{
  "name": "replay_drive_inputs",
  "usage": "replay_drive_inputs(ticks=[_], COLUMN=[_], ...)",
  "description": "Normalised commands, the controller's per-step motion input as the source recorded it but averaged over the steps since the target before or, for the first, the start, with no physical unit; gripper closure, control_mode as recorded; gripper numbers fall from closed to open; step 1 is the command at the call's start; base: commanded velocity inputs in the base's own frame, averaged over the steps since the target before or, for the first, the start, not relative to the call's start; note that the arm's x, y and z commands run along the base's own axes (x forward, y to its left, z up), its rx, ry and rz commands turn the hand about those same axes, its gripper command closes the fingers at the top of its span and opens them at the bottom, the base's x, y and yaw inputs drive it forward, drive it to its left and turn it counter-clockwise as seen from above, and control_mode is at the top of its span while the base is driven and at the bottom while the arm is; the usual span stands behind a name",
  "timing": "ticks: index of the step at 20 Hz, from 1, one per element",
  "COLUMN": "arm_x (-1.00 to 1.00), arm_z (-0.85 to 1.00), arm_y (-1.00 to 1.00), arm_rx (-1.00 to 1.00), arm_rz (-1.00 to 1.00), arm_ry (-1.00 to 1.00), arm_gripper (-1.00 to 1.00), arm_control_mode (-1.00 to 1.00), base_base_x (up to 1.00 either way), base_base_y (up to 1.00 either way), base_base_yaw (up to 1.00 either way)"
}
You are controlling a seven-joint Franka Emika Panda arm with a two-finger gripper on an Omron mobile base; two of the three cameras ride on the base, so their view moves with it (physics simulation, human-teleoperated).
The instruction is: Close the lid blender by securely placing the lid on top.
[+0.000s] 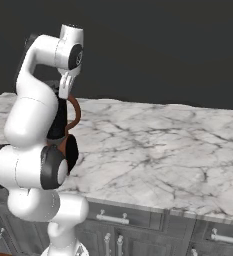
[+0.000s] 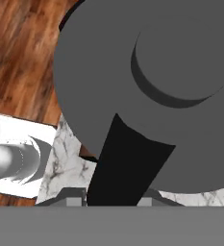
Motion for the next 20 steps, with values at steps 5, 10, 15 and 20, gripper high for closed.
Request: replay_drive_inputs(ticks=[5, 10, 15, 20], arm_x=[0.03, -0.24, -0.24, -0.04], arm_z=[-0.02, -0.01, 0.0, -0.21], arm_y=[0.0, 0.08, 0.18, 0.13], arm_rx=[-0.01, -0.02, -0.05, -0.02], arm_rz=[0.23, 0.16, 0.13, 0.09], arm_ry=[0.03, -0.04, -0.05, -0.01], arm_gripper=[1.0, 1.0, 1.0, 1.0], arm_control_mode=[-1.0, -1.0, -1.0, -1.0], base_base_x=[0.0, 0.0, 0.0, 0.0], base_base_y=[0.0, 0.0, 0.0, 0.0], base_base_yaw=[0.0, 0.0, 0.0, 0.0])
